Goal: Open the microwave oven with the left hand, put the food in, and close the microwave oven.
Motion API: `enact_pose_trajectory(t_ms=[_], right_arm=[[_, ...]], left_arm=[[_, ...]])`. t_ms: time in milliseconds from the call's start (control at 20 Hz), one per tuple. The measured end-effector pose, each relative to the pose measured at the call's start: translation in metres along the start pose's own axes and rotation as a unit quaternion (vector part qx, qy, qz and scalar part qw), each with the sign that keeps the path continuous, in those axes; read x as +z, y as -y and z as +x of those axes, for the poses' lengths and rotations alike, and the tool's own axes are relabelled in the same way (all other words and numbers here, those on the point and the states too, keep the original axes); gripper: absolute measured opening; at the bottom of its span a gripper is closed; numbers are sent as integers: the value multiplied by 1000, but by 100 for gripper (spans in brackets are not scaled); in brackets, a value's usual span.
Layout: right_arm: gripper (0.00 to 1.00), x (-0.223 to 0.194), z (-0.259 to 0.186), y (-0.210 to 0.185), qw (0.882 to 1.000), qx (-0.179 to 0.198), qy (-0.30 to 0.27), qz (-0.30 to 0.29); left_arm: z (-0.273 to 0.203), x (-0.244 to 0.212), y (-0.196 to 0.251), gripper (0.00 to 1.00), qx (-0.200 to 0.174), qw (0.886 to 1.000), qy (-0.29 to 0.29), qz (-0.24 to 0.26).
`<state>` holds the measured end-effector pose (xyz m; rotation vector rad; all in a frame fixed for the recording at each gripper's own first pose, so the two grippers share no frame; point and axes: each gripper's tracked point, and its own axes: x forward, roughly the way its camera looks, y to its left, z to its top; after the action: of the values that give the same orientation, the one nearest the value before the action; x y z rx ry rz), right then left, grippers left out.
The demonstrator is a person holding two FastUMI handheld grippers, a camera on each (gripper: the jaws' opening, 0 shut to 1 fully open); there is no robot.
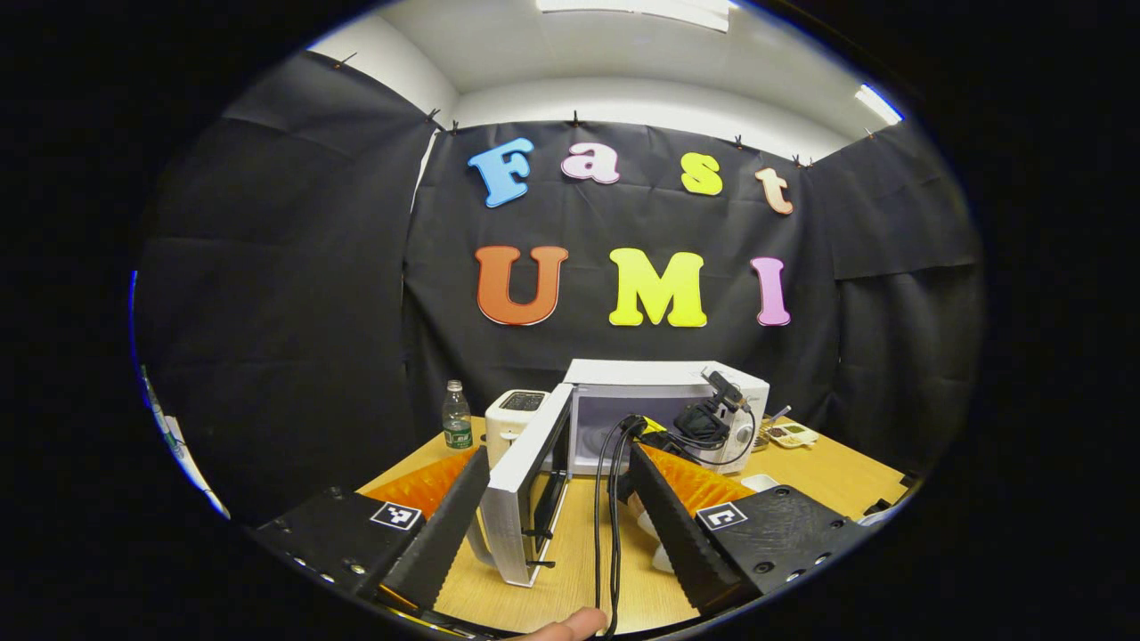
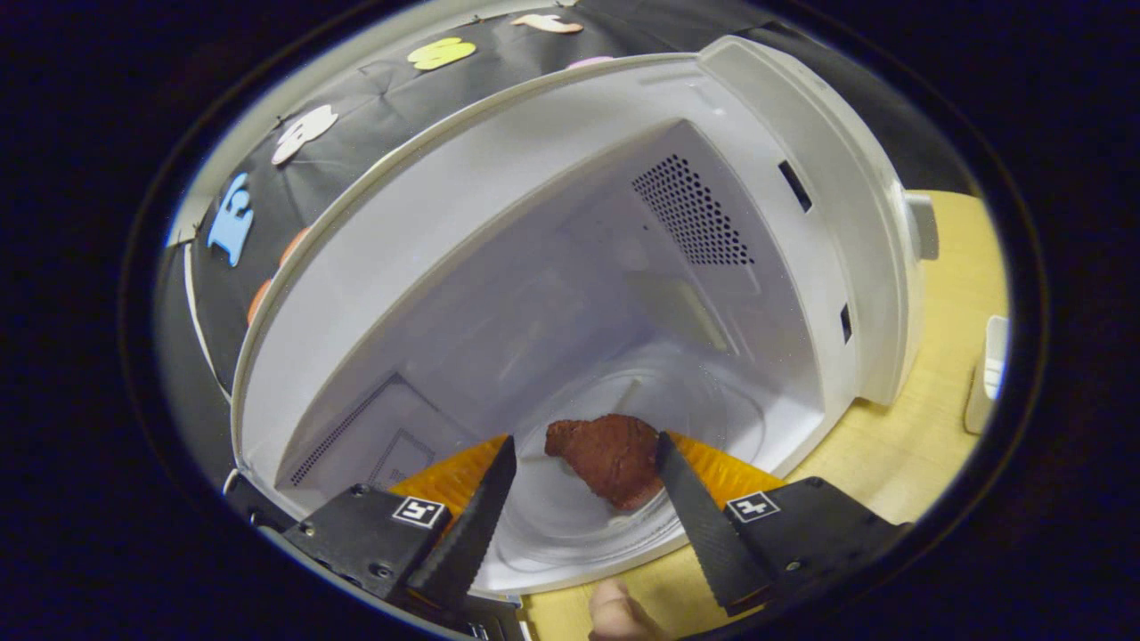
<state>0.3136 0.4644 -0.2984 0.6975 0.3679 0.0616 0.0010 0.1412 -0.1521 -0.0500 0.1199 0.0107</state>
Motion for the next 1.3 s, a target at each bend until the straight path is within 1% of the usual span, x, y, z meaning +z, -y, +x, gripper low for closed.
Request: enact_pose_trajectory(t_ms=[100,200,300,400,450,500,550,600,700,750,800,850,900,950,1050,1100,1150,1200,1250,1300], right_arm=[[99,3,-10,4,1000,-2,1,-21],[99,6,-27,5,999,6,-1,-35],[100,8,-51,2,998,31,-10,-44],[99,15,-83,-1,996,69,-13,-57],[99,22,-101,1,994,82,-8,-69],[99,28,-121,4,992,97,-6,-85],[99,34,-142,5,989,112,0,-99],[99,41,-165,9,986,124,5,-113],[99,52,-211,23,981,141,9,-130],[99,56,-234,27,979,153,4,-134],[99,64,-256,32,976,166,4,-140],[99,71,-277,40,974,172,2,-150],[99,80,-293,49,971,175,0,-160],[99,87,-310,54,966,188,-3,-178],[99,107,-334,78,959,188,-5,-211],[99,119,-346,90,957,187,1,-222],[100,132,-358,101,956,185,10,-229],[99,145,-371,112,954,184,18,-235],[99,155,-383,122,953,184,23,-239],[99,165,-395,132,952,185,30,-241]], left_arm=[[-2,-2,-9,96,14,1000,-1,4],[-5,-4,-20,96,28,1000,-4,6],[-10,-1,-31,96,40,999,0,12],[-14,2,-47,96,59,998,9,15],[-17,2,-55,87,67,998,11,15],[-21,3,-61,87,74,997,13,14],[-26,7,-65,96,77,997,18,9],[-29,10,-68,96,78,997,26,3],[-32,10,-79,90,86,996,34,-5],[-34,8,-80,74,84,996,32,-9],[-35,7,-84,81,86,996,34,-12],[-35,9,-85,60,80,996,36,-12],[-37,7,-83,69,69,997,34,-13],[-38,7,-87,51,72,997,38,-8],[-33,-2,-102,14,90,995,31,-2],[-30,-7,-102,0,87,996,28,-5],[-28,-11,-95,0,74,997,22,-6],[-26,-14,-94,0,70,997,16,-1],[-21,-20,-99,12,71,997,9,2],[-16,-25,-101,0,69,998,5,3]])
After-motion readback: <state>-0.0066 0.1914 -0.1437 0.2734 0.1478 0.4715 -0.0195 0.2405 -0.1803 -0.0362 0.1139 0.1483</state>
